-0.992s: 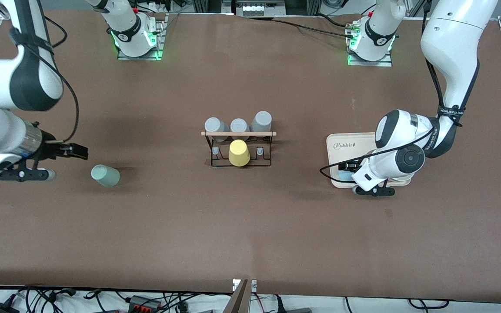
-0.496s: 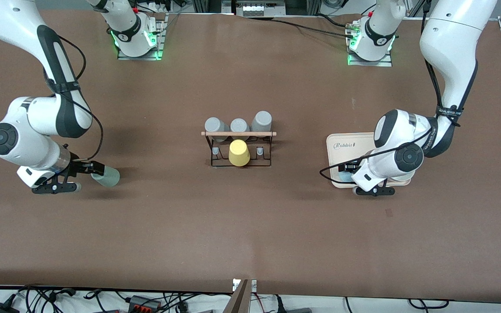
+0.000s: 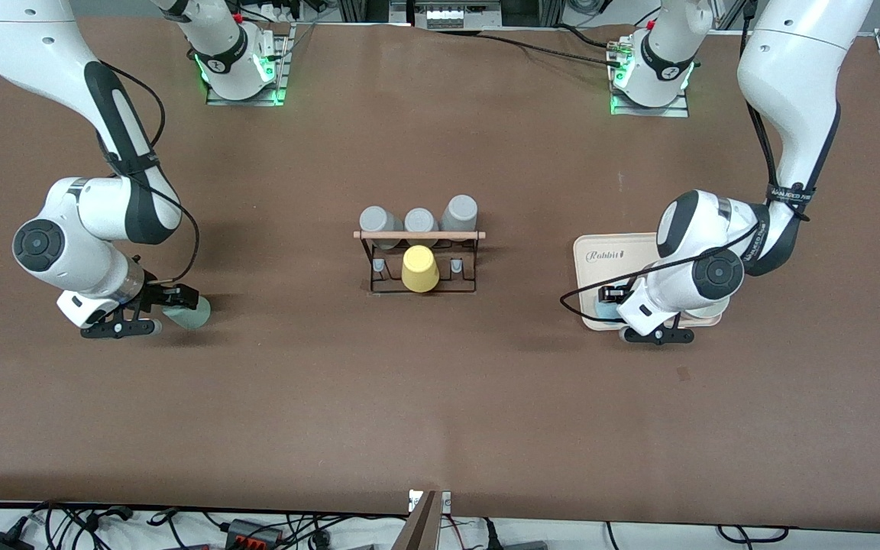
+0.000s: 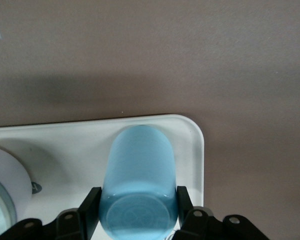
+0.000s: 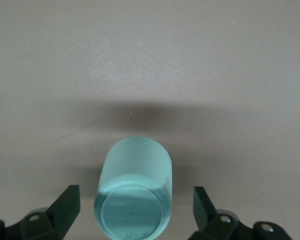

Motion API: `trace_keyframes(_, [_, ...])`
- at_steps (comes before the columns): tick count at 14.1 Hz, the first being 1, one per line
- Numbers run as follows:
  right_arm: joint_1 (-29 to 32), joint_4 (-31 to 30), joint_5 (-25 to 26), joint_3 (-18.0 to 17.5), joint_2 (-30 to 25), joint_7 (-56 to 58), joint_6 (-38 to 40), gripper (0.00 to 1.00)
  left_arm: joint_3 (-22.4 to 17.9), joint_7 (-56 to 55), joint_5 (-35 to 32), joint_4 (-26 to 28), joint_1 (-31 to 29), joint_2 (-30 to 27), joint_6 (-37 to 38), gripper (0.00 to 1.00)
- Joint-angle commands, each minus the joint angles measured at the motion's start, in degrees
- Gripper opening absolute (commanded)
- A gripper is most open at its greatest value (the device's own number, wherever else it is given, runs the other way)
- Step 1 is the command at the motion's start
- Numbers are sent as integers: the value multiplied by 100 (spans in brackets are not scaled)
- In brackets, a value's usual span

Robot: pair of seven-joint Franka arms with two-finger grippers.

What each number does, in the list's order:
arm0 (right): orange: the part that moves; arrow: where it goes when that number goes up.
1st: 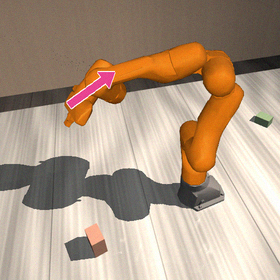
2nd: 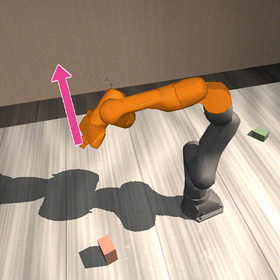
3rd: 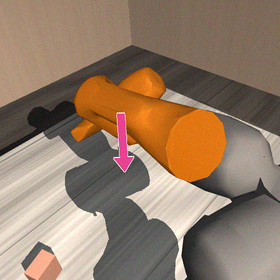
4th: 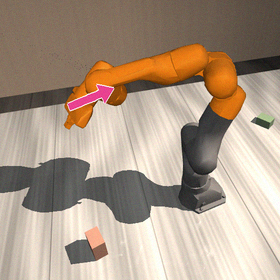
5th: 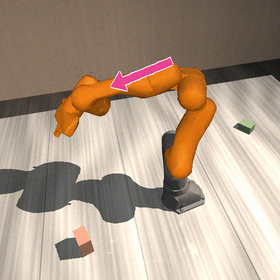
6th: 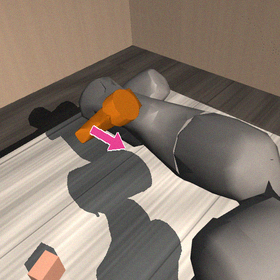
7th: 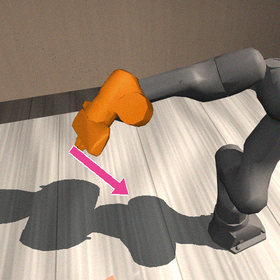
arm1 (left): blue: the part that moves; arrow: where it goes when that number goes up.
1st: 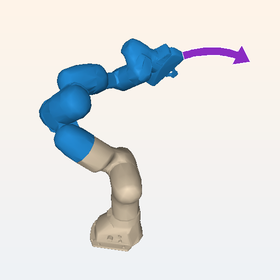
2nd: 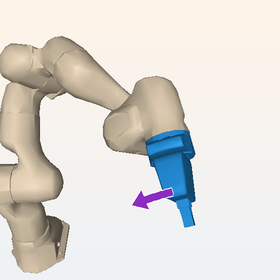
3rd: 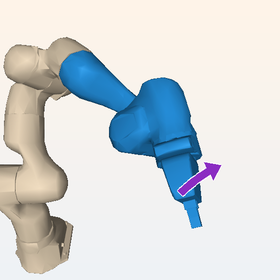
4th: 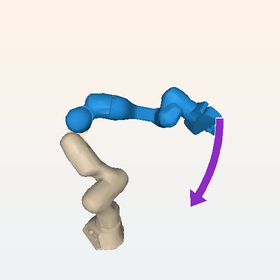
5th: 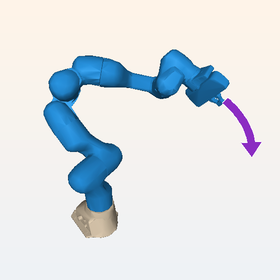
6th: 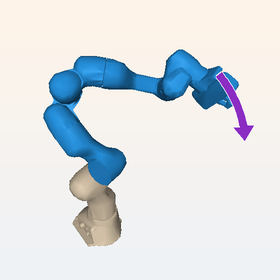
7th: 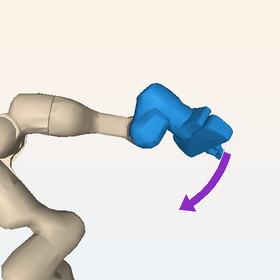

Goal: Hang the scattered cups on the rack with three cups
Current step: 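Carry the blue cup to the rack while the right gripper grasps the teal cup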

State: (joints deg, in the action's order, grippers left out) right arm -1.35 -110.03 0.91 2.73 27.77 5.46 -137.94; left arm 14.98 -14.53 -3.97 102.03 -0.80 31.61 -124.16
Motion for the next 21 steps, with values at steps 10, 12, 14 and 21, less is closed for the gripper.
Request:
trace_keyframes(10, [-67,410,-29,-53,-289,-97,572,43,593,-2779,1285,-2764,1028,107,1913,1])
trace_keyframes(12, [-173,920,-29,-53,-333,-238,1301,44,567,-3501,1267,-3196,1414,415,1878,1])
trace_keyframes(14, [-208,1290,-125,-106,-368,-247,1803,45,515,-4021,1197,-3425,1722,618,1765,1])
trace_keyframes(21, [-717,2327,-495,-132,-430,-1256,3263,45,523,-4067,591,-3330,2145,812,1702,1])
